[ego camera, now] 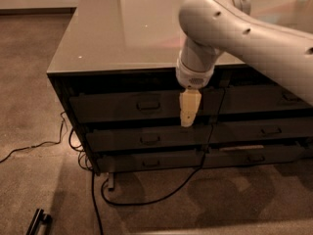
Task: Open top drawer
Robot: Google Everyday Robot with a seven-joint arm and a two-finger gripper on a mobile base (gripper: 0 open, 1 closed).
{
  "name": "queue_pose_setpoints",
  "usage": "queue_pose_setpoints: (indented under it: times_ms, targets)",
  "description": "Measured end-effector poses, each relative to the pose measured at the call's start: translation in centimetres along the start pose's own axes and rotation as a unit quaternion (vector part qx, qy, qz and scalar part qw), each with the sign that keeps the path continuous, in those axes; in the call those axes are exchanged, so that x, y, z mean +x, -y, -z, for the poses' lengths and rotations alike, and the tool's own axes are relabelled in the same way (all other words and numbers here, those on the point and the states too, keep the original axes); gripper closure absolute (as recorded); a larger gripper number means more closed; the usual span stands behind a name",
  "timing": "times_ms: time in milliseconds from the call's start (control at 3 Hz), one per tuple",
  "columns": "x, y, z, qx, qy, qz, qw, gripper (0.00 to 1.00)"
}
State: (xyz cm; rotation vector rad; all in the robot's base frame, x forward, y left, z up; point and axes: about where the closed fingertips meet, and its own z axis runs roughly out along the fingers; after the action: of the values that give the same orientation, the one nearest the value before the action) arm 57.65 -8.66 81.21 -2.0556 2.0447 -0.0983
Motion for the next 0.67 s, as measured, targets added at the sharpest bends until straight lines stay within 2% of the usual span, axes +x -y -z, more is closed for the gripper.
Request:
queue_pose_setpoints:
  times_ms: [333,667]
  targets:
    - [2.0,-0.5,-3.7,-0.022,0.039,-0.029,0.9986,0.0]
    - [2.6,-1.0,-7.2,-0.045,0.071,-0.044,0.9954,0.0]
